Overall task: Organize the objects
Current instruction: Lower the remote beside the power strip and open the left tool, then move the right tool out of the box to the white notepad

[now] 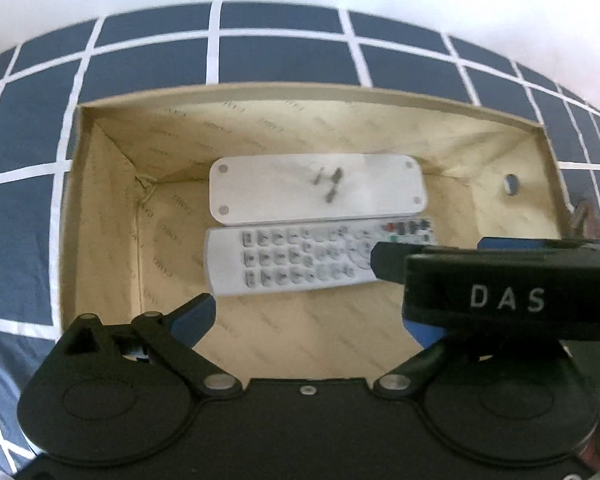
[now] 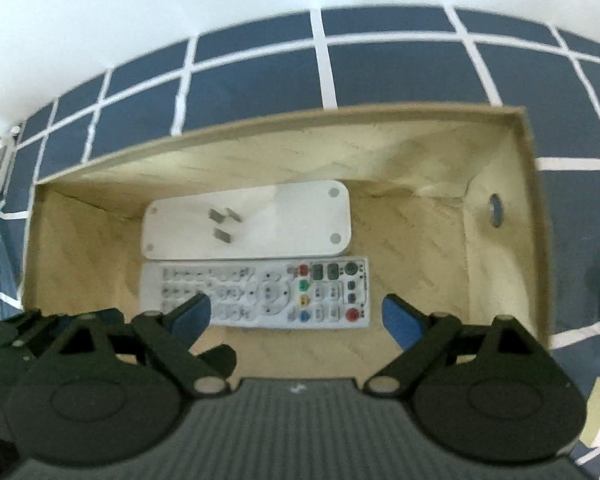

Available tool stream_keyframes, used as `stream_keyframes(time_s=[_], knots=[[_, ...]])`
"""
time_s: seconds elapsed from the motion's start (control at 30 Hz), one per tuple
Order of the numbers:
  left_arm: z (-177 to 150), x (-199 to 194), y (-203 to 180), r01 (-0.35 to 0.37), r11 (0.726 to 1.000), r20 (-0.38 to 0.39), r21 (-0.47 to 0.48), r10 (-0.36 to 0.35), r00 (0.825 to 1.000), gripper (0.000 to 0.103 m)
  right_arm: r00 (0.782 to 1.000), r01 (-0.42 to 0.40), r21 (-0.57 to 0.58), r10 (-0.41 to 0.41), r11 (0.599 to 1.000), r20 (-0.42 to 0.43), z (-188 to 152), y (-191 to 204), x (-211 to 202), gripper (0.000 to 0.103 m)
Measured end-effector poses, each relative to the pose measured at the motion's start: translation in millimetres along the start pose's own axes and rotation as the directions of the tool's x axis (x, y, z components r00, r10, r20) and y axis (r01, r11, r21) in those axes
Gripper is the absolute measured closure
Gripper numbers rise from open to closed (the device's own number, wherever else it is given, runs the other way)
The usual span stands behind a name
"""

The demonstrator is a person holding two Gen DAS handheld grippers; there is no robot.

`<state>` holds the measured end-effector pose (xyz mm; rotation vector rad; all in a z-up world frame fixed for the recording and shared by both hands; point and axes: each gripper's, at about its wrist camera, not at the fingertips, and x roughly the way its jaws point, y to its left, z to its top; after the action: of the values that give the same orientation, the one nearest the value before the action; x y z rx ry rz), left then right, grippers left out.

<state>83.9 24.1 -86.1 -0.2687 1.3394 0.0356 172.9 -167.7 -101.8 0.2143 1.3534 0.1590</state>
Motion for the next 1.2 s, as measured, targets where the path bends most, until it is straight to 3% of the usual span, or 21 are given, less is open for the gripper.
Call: stream_keyframes(time_s=[0.53,0.8,1.2], knots=[[-55,-71,-57,0.005,0.998,0.107,0.063,-0.011,0.994,0.0,0.987,-0.011,0.053,0.002,0.999,0.163,-65,-22,-105,0.002],[-86,-77,-93,0.013,0.992,0.1,0.128,-0.026,0.995,0.0,0.978,-0.003,0.111,-0.021,0.994,0.209,-113,-48,-140,0.0],[-115,-70,-166,0.057,0.972,0.069,0.227,-0.074,0.995,0.0,0.967,0.026,0.233,-0.083,0.972,0.24,-170,-117,-177,0.0]])
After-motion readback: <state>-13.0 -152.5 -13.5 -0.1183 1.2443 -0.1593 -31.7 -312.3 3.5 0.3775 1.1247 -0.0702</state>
